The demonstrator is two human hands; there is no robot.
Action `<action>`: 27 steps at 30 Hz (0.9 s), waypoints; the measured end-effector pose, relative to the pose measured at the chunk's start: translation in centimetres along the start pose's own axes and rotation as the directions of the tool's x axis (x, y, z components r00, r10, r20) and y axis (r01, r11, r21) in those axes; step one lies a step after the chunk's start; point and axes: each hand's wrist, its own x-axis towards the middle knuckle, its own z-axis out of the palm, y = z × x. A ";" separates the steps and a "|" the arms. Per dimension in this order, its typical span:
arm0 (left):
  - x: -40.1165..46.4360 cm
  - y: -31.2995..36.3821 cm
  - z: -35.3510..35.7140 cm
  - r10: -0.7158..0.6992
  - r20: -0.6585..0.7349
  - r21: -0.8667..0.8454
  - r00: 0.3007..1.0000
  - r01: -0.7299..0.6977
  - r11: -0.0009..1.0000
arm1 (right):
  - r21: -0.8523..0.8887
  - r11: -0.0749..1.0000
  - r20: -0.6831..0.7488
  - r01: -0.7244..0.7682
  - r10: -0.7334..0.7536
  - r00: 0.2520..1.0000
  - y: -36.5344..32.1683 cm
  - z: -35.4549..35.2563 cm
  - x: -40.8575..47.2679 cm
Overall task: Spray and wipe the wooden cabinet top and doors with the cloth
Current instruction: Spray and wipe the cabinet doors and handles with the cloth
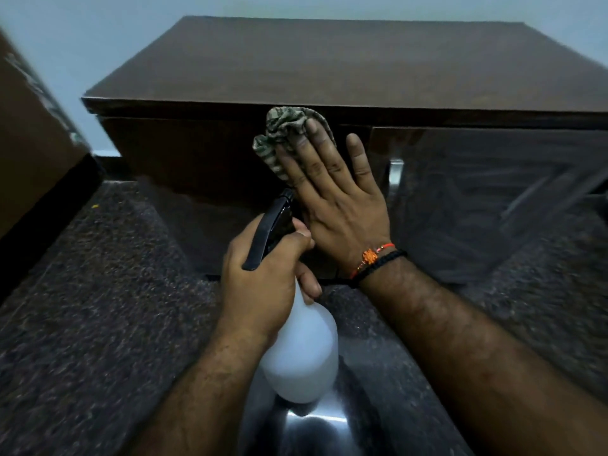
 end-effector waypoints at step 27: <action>0.4 -1.8 0.8 -0.027 0.074 -0.021 0.997 0.029 0.999 | 0.106 0.944 0.015 -0.311 0.312 0.950 -1.2 3.2 -8.4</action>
